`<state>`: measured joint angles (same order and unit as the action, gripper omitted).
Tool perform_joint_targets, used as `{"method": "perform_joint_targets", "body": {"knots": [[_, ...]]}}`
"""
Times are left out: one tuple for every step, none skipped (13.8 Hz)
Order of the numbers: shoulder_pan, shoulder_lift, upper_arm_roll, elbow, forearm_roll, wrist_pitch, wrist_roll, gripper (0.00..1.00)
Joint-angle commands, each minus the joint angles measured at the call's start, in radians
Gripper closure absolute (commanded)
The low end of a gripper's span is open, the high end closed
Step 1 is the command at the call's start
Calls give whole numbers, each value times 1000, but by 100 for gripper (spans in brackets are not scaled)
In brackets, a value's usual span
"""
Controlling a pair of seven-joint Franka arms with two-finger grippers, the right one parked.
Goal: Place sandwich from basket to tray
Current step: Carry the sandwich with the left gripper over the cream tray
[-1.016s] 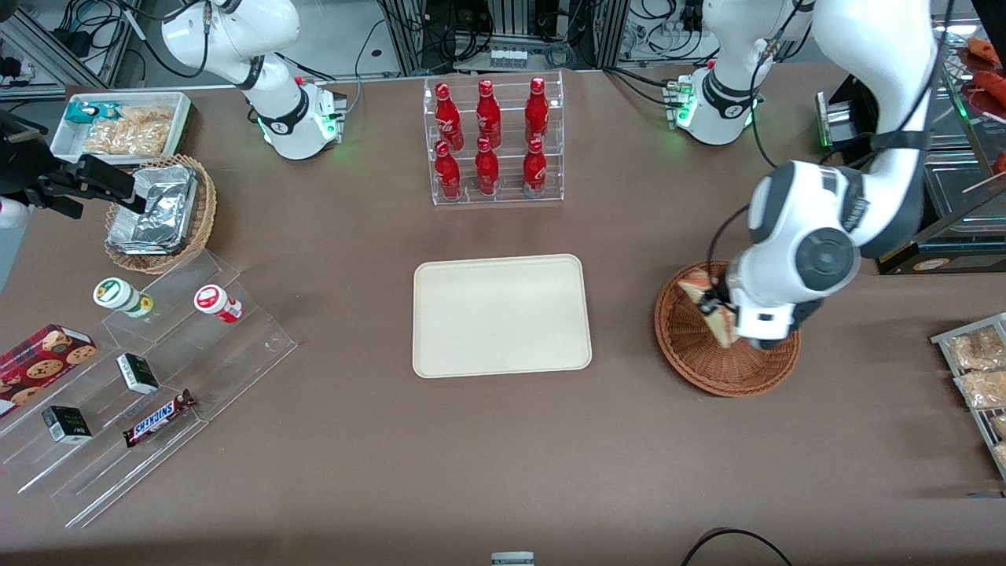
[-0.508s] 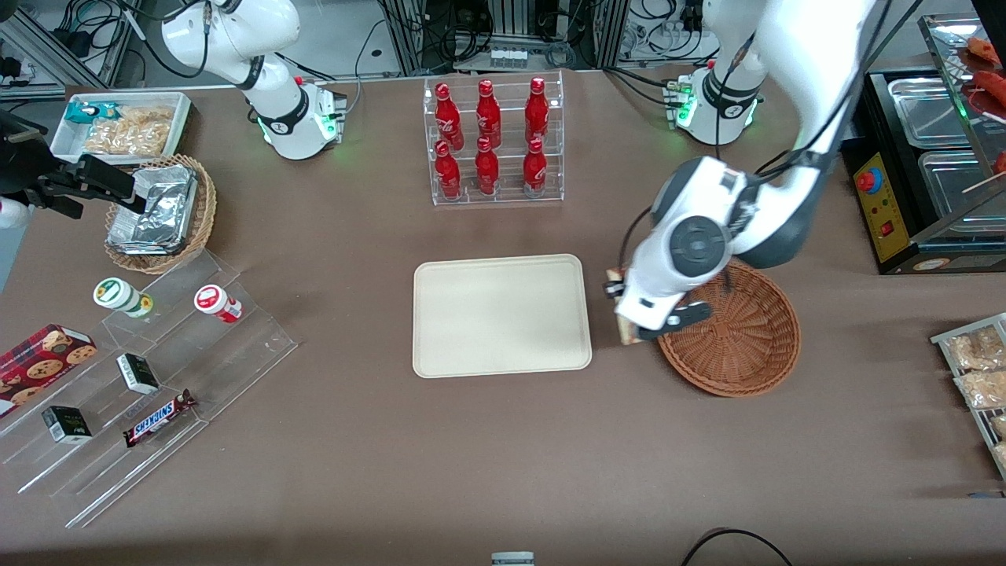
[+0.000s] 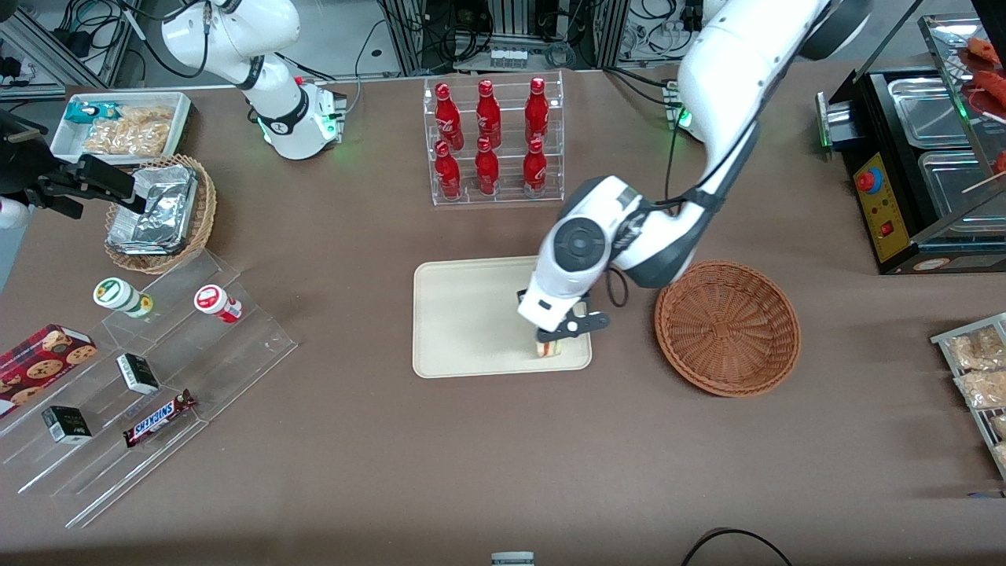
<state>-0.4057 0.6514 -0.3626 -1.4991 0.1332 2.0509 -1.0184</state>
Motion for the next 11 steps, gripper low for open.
{"method": "perform_joint_targets", "body": {"knots": [[-82,77,5,97,104,-14,-118,91],[-100,108,5,127,115,-14,-133,90],[-117,140,5,157,115,-14,-141,90],[-130,166,4,178,112,-14,-143,91],[-134,183,2,190,111,-11,-149,91],[-136,201,-1,210,106,-11,-152,91],[-137,206,-4,221,103,-18,-152,90],[-139,206,-4,221,102,-18,-160,91],[-139,209,-6,223,102,-17,-163,90],[-139,209,-6,224,102,-17,-163,89],[-139,214,-6,224,102,-12,-164,88]]}}
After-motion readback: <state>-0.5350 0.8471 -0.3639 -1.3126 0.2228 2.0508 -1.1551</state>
